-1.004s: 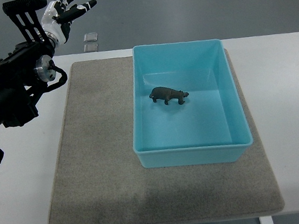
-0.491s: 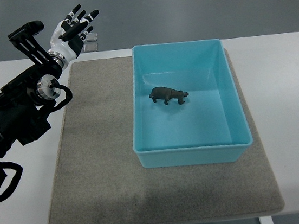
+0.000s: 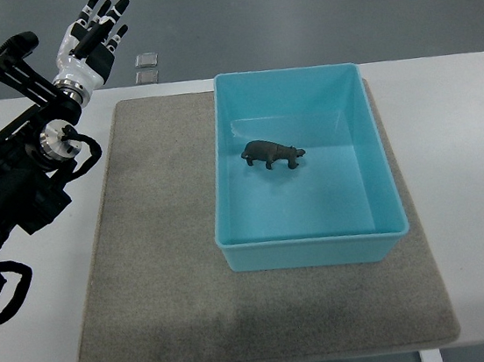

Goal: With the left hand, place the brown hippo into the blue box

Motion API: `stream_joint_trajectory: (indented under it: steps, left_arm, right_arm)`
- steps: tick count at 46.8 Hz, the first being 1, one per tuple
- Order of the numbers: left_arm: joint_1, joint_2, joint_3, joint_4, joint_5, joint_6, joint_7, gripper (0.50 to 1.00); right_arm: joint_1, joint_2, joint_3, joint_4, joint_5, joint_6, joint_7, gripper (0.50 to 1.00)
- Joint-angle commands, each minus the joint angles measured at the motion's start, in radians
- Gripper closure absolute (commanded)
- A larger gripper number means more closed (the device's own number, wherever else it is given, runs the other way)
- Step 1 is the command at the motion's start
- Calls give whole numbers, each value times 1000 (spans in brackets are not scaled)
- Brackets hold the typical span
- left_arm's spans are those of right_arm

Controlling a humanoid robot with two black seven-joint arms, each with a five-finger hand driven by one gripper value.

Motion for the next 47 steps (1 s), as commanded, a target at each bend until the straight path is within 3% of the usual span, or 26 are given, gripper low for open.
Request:
stream_joint_trajectory:
  steps: [1, 30, 38, 47]
  left_arm:
    - [14, -1, 2, -1, 2, 0, 1, 508]
    - [16, 22, 0, 0, 1, -11, 1, 508]
    - [16, 22, 0, 0, -1, -6, 1, 508]
    - [14, 22, -1, -1, -1, -2, 1, 508]
  right_arm:
    - [0, 0, 0, 0, 1, 0, 1, 564]
    - [0, 0, 5, 0, 4, 8, 1, 564]
    - [2, 0, 6, 69, -1, 15, -1, 564]
    - [0, 0, -1, 67, -7, 8, -4, 564]
